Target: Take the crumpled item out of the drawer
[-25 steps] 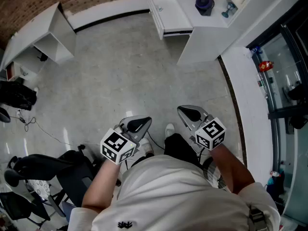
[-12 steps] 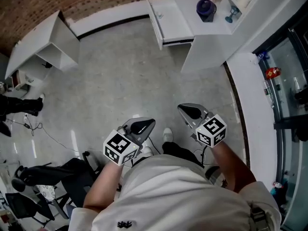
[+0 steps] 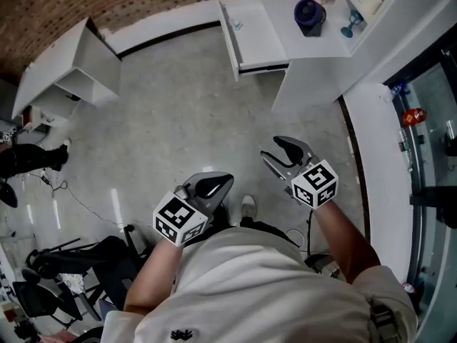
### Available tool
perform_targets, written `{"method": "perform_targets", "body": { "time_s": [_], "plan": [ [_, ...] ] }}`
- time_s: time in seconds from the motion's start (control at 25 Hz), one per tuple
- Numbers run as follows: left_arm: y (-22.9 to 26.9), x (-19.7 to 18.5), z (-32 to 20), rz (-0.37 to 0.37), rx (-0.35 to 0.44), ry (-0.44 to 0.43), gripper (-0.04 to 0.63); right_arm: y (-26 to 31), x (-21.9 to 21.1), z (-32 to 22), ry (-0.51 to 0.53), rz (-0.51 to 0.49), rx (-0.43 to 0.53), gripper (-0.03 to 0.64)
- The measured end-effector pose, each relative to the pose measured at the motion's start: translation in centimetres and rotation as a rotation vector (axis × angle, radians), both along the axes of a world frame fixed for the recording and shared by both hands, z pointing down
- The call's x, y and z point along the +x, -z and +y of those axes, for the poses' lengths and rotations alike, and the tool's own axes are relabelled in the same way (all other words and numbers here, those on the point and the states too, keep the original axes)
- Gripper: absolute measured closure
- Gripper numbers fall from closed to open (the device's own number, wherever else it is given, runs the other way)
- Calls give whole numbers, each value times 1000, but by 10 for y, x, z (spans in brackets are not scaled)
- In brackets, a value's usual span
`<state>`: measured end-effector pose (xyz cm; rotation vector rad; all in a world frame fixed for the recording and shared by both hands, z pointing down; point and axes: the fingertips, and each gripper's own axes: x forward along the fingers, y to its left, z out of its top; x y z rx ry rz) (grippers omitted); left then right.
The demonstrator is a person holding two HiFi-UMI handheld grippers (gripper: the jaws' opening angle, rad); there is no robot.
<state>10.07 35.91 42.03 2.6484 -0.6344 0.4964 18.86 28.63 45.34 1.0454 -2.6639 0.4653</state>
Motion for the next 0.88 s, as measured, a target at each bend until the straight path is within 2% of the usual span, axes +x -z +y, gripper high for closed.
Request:
{"method": "perform_targets", "body": {
  "time_s": [0.2,0.4,0.88],
  "plan": [
    [-8,1,-41,4,-9,-1,589,-11,7,-42,-22,8,-9,385],
    [-12,-11,-108,39,1,-4,589,-16,5,-95,-52,37,-14,387],
    [-3,-64,-273,45,21,-150,589,-1,-38,-266,-168,102,3,399]
  ]
}}
